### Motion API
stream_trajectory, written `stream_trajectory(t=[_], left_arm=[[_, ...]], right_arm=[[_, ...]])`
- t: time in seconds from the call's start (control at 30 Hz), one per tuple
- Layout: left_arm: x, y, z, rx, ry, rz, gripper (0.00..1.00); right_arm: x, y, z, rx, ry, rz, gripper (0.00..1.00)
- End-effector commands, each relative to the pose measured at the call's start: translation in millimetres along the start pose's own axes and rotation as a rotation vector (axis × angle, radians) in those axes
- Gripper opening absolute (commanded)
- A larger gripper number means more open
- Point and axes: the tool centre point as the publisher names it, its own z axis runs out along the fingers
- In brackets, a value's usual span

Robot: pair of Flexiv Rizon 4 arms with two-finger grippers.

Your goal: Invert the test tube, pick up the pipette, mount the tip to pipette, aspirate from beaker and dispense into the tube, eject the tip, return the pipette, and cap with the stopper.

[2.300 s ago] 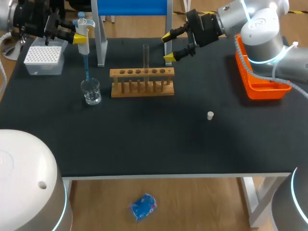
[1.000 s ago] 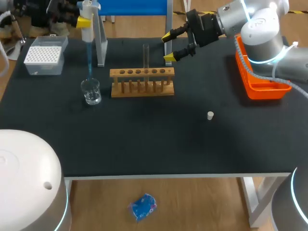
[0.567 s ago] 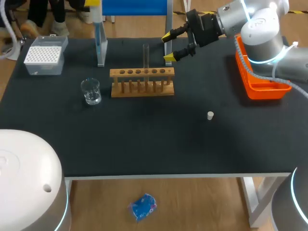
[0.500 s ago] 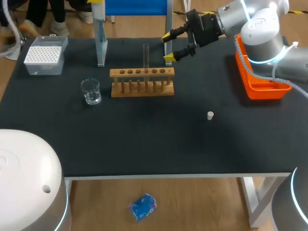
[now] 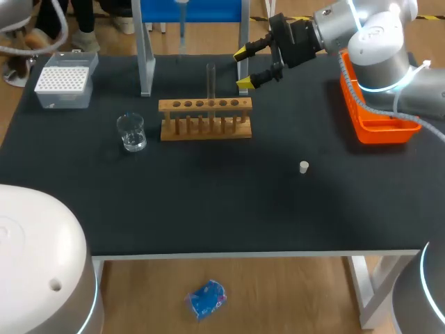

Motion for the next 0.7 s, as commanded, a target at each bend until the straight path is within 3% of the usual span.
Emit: stream_trajectory(t=[0.03, 0.7], left_arm=[[-12.1, -4.7, 8.6, -0.003, 0.048, 0.002, 0.0], [-12.7, -5.9, 12.2, -0.008, 0.063, -0.005, 0.0]], right_arm=[[0.0, -0.5, -0.2, -0.001, 0.0, -0.001, 1.0], [0.0, -0.5, -0.2, -0.001, 0.0, -0.001, 1.0]])
